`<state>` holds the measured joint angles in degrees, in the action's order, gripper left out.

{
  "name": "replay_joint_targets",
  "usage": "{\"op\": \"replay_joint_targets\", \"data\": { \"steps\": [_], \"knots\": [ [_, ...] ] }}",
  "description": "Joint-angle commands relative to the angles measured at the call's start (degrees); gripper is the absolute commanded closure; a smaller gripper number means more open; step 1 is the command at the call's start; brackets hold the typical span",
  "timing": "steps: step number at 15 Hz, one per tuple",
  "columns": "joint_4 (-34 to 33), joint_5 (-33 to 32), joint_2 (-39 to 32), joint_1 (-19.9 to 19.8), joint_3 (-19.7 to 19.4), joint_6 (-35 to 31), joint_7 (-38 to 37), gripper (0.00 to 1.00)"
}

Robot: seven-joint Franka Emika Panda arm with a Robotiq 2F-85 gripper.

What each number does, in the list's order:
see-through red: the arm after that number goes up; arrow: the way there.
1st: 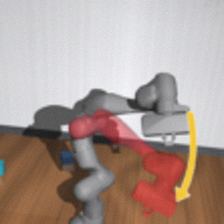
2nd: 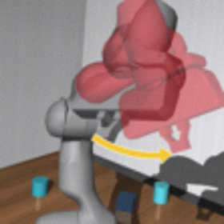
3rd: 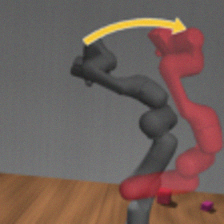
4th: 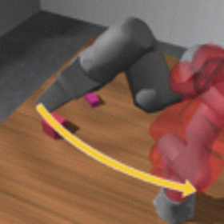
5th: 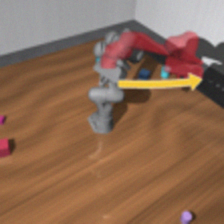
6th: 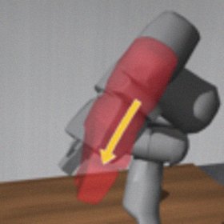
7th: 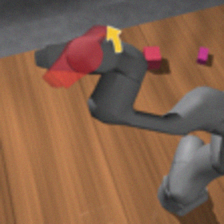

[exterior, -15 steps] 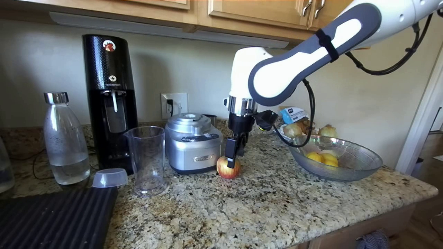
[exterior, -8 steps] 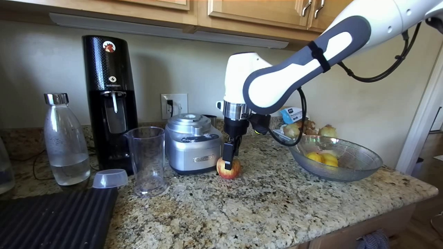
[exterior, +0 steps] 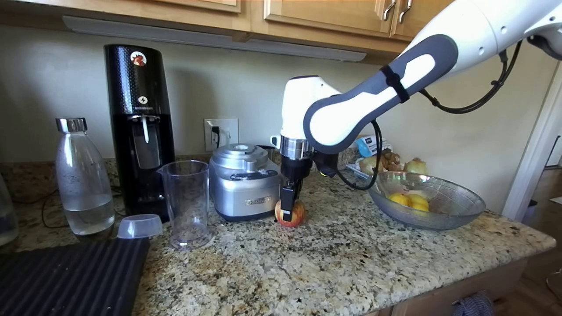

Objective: Put the lemons and the apple inside the glass bowl

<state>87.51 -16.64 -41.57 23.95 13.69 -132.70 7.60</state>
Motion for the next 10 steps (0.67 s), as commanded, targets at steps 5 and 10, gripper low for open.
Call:
{"op": "replay_joint_targets", "data": {
  "steps": [5,10],
  "knots": [
    [-1.0,1.0,-1.2,-0.1,-0.1,-2.1,1.7,0.31],
    [1.7,3.0,1.5,-0.6,0.1,-1.2,-0.5,0.32]
  ]
}}
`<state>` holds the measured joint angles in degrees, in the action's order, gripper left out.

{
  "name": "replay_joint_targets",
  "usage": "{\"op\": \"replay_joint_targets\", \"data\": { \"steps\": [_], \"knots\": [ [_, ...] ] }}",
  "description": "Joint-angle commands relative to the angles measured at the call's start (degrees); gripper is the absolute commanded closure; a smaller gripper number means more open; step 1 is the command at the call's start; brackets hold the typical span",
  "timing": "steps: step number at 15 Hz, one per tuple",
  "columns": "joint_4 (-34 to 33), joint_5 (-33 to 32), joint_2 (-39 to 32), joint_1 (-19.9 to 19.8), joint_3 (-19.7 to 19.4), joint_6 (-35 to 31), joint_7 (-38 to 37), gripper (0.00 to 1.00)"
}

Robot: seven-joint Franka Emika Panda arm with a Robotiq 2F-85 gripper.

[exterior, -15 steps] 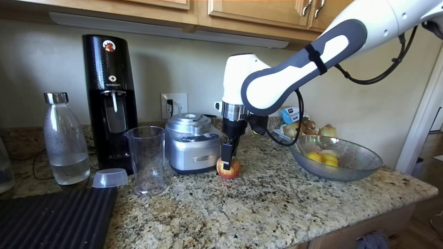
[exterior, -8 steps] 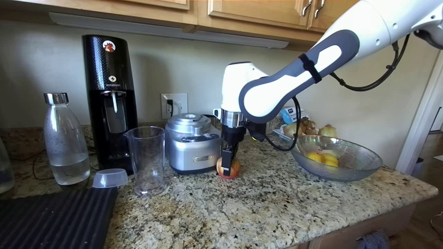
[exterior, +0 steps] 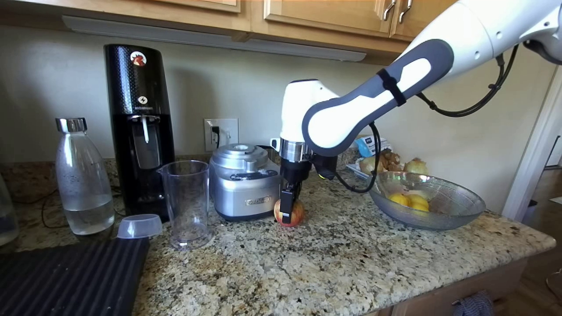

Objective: Put the lemons and the apple inside the glass bowl

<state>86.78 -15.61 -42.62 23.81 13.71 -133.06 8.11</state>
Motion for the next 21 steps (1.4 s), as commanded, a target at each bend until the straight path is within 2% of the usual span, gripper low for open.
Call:
{"op": "replay_joint_targets", "data": {
  "steps": [1,7,15,21],
  "knots": [
    [3.6,3.3,3.8,-0.9,0.5,-0.2,-1.5,0.32],
    [12.6,9.0,13.2,-1.8,0.8,0.1,-5.2,0.32],
    [31.1,10.4,31.2,-3.9,-0.7,-1.3,-15.4,0.32],
    [41.3,9.4,42.7,-7.6,-2.8,-1.6,-24.8,0.32]
  ]
}}
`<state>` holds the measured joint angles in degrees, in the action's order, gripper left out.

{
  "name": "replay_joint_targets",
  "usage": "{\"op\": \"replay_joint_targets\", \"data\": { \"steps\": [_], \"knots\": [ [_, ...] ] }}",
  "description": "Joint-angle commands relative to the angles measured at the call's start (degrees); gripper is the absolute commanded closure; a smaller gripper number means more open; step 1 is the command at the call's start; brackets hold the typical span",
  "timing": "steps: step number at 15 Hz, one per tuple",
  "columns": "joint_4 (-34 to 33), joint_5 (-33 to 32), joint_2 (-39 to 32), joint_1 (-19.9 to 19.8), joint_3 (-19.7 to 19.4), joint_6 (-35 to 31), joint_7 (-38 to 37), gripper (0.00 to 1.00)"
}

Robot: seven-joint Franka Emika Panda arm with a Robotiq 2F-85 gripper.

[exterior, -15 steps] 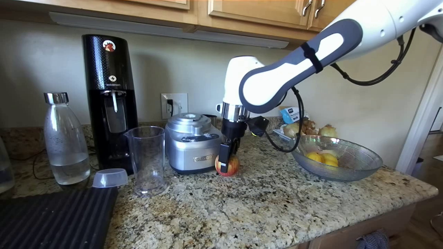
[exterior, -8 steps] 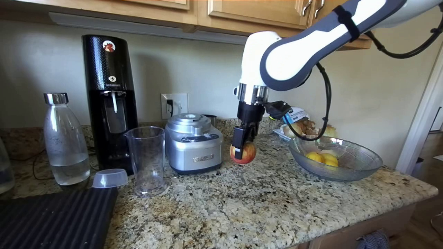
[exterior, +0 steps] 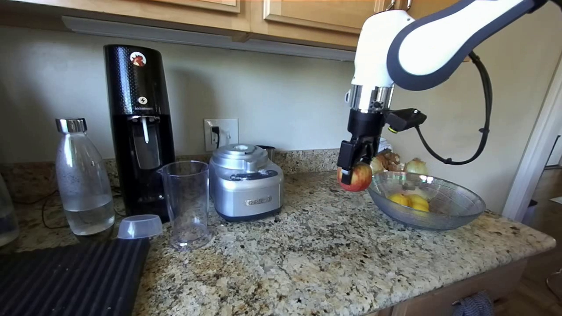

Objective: Put the lemons and the apple inside the glass bowl

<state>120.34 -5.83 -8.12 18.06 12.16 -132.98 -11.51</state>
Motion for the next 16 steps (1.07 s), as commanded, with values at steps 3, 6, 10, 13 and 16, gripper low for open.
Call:
{"op": "replay_joint_targets", "data": {
  "steps": [3,6,10,13,16],
  "knots": [
    [10.5,-0.9,10.5,-5.0,-2.9,-1.8,-9.7,0.32],
    [11.5,-1.6,10.0,-7.9,-4.5,-3.0,-14.4,0.32],
    [11.8,-2.5,6.7,-10.2,-6.4,-6.1,-20.5,0.32],
    [11.5,-2.6,4.4,-10.7,-7.5,-6.7,-23.7,0.32],
    [11.0,-2.4,2.3,-10.4,-8.6,-7.0,-26.0,0.32]
  ]
}}
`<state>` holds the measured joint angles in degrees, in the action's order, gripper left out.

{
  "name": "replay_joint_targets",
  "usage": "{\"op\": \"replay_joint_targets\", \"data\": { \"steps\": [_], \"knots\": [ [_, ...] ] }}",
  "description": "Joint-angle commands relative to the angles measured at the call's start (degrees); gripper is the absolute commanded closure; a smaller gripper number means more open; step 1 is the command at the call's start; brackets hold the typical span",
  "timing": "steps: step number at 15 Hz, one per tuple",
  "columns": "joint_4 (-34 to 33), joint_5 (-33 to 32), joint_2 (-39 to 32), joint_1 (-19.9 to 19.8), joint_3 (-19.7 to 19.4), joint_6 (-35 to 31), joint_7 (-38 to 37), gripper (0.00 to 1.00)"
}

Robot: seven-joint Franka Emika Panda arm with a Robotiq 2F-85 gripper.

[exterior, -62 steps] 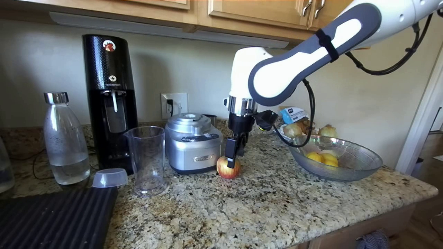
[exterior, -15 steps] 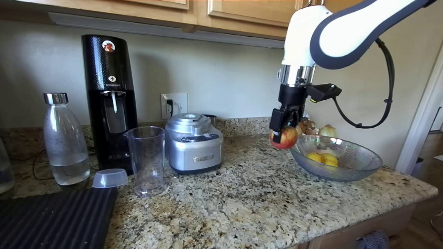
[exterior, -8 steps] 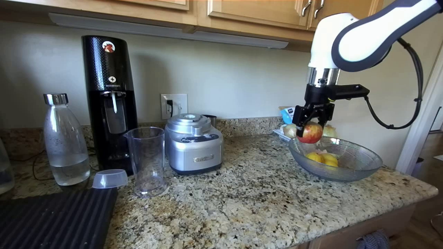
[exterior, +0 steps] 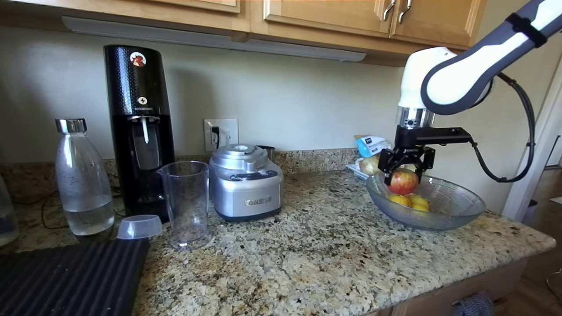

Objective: Put the lemons and the apple inside the glass bowl

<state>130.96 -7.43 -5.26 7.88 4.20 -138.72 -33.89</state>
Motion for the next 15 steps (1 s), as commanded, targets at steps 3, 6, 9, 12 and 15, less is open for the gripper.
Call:
{"op": "replay_joint_targets", "data": {
  "steps": [3,6,9,12,15],
  "knots": [
    [-0.4,-0.5,-1.5,0.1,-1.0,-0.9,-4.7,0.10],
    [0.7,-0.4,0.0,0.7,-0.5,-1.3,-4.6,0.00],
    [2.2,-1.5,2.6,1.7,0.5,-1.7,-4.7,0.00],
    [3.2,-2.2,5.2,2.8,2.2,-2.5,-4.3,0.00],
    [3.9,-1.3,7.7,3.5,4.3,-3.3,-2.4,0.00]
  ]
}}
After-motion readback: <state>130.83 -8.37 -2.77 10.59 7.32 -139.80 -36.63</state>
